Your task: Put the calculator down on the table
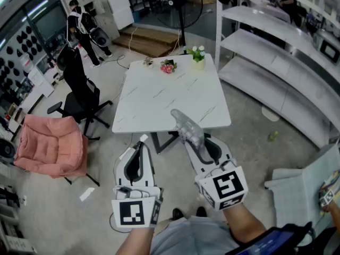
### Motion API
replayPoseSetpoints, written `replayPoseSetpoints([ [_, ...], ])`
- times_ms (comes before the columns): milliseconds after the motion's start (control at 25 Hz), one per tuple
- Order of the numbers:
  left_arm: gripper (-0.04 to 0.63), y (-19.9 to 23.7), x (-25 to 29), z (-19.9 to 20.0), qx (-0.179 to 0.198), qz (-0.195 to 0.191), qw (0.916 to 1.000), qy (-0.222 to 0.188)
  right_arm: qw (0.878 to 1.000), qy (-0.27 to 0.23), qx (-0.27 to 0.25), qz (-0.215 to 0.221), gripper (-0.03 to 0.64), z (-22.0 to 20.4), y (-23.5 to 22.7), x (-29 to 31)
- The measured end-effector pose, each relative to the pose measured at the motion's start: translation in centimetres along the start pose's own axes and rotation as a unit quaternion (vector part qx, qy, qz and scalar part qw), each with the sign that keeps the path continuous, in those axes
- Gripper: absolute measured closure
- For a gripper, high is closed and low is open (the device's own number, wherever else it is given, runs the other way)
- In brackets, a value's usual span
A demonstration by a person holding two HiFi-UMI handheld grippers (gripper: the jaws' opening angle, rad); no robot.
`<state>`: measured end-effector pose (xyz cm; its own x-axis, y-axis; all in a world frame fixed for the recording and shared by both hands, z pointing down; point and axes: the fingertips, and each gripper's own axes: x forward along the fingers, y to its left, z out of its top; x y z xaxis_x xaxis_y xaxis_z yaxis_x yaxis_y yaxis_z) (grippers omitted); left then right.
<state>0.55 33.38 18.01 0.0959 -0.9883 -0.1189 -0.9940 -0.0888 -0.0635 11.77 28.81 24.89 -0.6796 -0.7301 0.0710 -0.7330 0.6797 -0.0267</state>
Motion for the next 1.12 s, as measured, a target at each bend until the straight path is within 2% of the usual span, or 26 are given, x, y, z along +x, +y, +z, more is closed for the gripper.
replayPoseSetpoints([
  [240, 0.586, -1.1, -0.3, -1.5, -0.001, 0.007, 1.0, 0.003, 1.0, -0.01, 0.001, 0.003, 0.471, 0.0, -0.9, -0.7],
  [480, 0.586, -1.9, -0.7, -3.1, -0.01, 0.023, 0.9994, 0.024, 1.0, 0.0, 0.0, 0.011, 0.469, -0.6, -2.3, -1.0],
  [680, 0.586, -0.6, 0.0, -3.9, -0.009, 0.034, 0.9991, 0.025, 1.0, 0.01, 0.005, 0.009, 0.469, -1.5, -3.0, 0.5],
  [840, 0.586, 1.3, 2.4, -5.1, -0.015, 0.038, 0.9987, 0.029, 1.0, 0.023, 0.008, 0.013, 0.469, -2.2, -3.5, 3.5],
  [1120, 0.586, 6.5, 9.8, -6.7, -0.019, 0.025, 0.9992, 0.026, 0.999, 0.04, 0.017, 0.017, 0.469, -3.3, -4.7, 12.2],
])
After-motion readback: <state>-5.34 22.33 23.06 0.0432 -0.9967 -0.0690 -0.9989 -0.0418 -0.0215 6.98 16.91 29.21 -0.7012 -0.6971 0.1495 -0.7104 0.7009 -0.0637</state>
